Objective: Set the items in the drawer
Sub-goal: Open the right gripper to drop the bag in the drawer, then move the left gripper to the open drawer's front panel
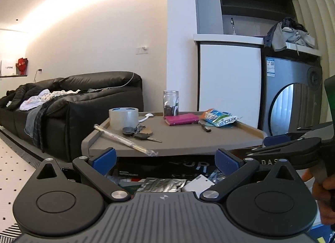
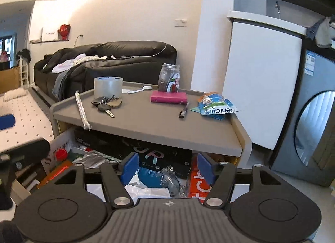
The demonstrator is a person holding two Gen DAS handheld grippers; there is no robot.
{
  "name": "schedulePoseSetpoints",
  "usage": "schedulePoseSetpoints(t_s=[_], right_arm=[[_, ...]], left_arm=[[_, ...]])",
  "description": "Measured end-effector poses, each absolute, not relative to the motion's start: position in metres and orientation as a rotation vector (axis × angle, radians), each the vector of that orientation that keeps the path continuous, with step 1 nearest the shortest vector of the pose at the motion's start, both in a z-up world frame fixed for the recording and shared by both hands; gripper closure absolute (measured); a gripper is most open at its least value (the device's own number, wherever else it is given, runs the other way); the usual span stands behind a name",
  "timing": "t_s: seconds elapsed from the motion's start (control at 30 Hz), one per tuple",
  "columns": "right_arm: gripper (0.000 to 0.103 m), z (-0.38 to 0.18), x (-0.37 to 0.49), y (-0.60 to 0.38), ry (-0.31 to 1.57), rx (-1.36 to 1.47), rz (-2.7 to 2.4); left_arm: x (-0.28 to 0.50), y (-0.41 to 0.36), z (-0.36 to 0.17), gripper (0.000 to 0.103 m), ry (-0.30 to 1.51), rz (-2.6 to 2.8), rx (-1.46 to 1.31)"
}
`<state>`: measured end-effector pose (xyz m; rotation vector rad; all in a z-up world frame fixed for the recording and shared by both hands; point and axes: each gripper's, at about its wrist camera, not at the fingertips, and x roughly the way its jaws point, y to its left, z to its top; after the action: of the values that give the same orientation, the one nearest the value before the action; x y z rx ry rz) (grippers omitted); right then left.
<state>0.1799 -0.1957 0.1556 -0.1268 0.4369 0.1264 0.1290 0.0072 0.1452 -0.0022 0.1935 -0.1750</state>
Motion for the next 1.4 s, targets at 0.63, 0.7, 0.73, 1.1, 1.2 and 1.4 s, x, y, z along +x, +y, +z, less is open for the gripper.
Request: schedulePoseSetpoints(t_s=[0.63,0.7,0.73,1.1,1.2,1.4], right_arm=[[0.033,0.149,0.15,-0.195,0.365,-0.034,0.019],[0.033,0.148,0.145,-0.194,0.351,-0.026,0.014],[0.033,0.148,0.142,-0.194,0.344,-0.023,0.012],[0.033,0.147,0.115,-0.187,0.257,-0.003,-0.016],[0.032,0.146,0.104,-0.187,0.23,0.001,-0.025],[0.031,0.145,0.089,-0.189,0.218,0.01,-0.027]], left_arm=[[0.128,0.003,0.14,0.0,0.217,-0.159,0.01],[0.128,0.003,0.139,0.0,0.222,-0.156,0.013],[0.128,0.003,0.139,0.0,0.224,-0.154,0.014],[0.123,0.01,0.137,0.0,0.233,-0.15,-0.001],[0.117,0.01,0.137,0.0,0.228,-0.152,-0.004],[0.109,0.01,0.131,0.0,0.261,-0.191,-0.012]])
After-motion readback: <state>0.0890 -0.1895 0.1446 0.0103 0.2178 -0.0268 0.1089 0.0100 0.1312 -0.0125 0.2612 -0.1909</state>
